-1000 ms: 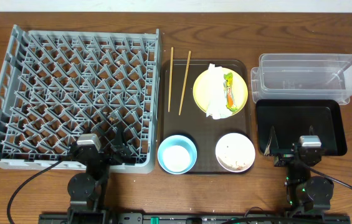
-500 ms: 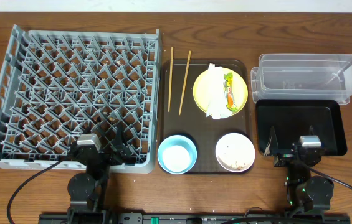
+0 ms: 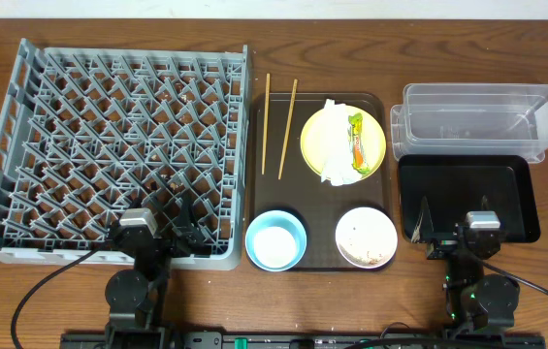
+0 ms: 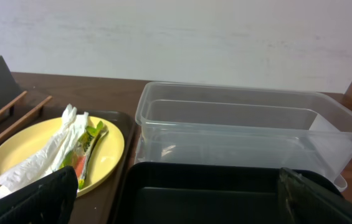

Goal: Sort waste into correct bins and load items into the dishwasher

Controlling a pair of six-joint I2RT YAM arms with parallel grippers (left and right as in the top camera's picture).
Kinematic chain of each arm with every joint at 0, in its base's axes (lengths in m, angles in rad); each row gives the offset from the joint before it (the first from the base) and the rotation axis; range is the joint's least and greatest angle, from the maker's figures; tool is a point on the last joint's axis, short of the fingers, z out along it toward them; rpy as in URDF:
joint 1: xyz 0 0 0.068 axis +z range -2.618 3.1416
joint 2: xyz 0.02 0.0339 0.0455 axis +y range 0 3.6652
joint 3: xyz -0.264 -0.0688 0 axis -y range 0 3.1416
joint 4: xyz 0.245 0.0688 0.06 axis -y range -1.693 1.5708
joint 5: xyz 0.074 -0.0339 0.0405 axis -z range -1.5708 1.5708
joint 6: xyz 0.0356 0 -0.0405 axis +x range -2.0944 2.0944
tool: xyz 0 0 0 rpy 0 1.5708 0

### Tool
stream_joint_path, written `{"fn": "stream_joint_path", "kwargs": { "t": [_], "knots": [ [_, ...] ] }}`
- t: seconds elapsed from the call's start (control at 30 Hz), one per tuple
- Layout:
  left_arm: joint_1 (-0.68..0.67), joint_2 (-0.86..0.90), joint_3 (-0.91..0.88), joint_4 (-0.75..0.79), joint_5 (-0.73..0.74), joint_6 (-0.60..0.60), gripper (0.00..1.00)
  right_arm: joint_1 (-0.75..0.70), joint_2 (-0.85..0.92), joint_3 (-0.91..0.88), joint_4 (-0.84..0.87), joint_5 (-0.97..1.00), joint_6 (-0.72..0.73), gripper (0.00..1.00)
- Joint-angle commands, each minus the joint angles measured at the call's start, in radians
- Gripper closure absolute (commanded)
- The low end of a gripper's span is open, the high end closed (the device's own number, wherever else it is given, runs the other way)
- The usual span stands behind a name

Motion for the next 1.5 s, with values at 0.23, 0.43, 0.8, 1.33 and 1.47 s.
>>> {"fn": "stream_joint_path", "kwargs": {
  "t": [0.23,0.43,0.8,1.33,1.47],
  "knots": [
    [0.003,0.001,-0.012,-0.04,0.006,0.009,0.03,-0.01,-0.008,-0.002,0.008,0.003,-0.011,0.01],
    [0.002,0.002,-0.012,-0.041,0.024,0.001,0.03,-0.01,-0.008,-0.002,0.006,-0.053,-0.002,0.01],
    [0.002,0.031,0.098,0.109,0.171,-0.135,0.03,-0.01,0.018,0.142,0.008,-0.263,0.09,0.01],
    [0.002,0.724,1.054,-0.709,0.174,-0.124,0.03,-0.008,0.839,1.088,-0.659,-0.375,0.106,0.01],
    [0.002,0.809,1.13,-0.774,0.175,-0.124,0.03,-0.008,1.02,1.246,-0.797,-0.399,0.102,0.01]
  ]
}}
